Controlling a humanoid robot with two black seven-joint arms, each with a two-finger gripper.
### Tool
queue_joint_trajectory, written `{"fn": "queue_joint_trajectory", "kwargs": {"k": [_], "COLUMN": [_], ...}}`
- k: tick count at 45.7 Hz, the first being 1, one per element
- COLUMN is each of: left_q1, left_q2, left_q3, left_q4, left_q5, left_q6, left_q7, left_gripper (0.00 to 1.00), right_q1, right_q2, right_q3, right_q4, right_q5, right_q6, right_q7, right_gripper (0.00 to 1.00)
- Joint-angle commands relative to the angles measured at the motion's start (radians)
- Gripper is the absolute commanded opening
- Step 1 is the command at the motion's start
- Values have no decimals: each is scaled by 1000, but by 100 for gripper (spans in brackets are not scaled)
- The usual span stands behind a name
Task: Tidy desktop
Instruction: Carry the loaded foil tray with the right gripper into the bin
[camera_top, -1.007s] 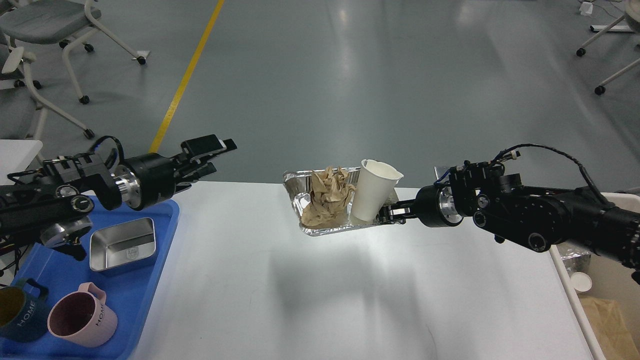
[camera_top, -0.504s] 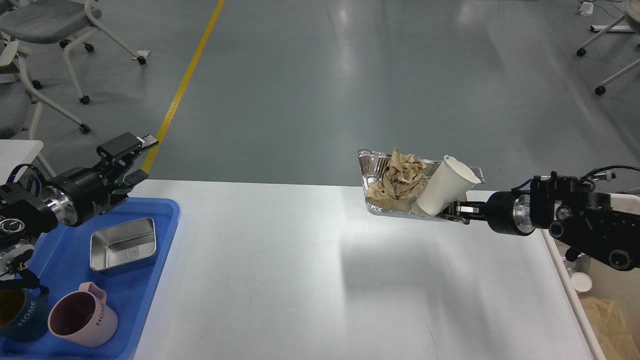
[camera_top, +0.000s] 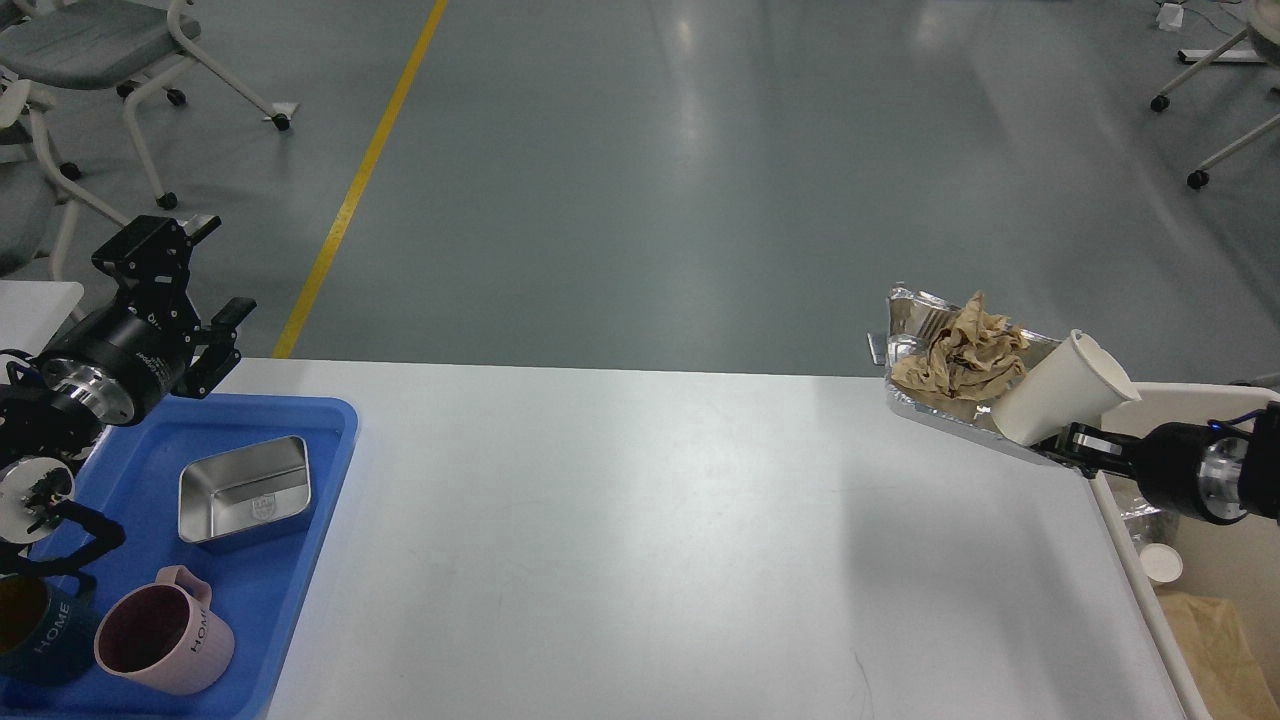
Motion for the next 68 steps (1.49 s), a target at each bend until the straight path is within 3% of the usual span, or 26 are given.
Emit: {"fn": "queue_joint_trajectory", "kwargs": {"k": [1,12,20,31,42,46,47,48,49,68], "left_q1": [90,115,115,124,124,124,124,124,124,110], "left_q2": [-115,-320,-414,-462,-485,-485,-485,-485,-485,-480], "left_q3": [-179,-368,-443,-462,-460,-457,-456,-456,-454,-459], "left_q4": [52,218,296,301,302,302,302,302,302,307], "left_q5": [-1,-1,1,-1,-4,-4,-4,-4,-4,1], "left_q6": [-31,-106,-157,-163,-156,-156,-156,-156,-154,-153], "left_q7": [3,1,0,1,7,7,7,9,9,0], "left_gripper": [92,94,96,96,96,96,96,96,96,96], "right_q1": [-41,-123,-173,-210,-239,-259,-261,-262,-264,-259], "right_q2": [-43,-86,-58,0,80,124,137,146,156,241], "right_q3": [0,0,-4,0,-3,0,0,-1,-4,-4], "right_q4": [-10,-38,-156,-279,-538,-619,-635,-644,-653,-664], "right_q5": [66,208,293,452,646,676,684,692,696,702], "right_q6": [-28,-80,-103,-120,-114,-111,-111,-108,-106,-126], "right_q7": [0,0,0,3,-3,-1,2,0,-1,-1], "right_gripper": [0,0,0,0,0,49,66,92,100,100]}}
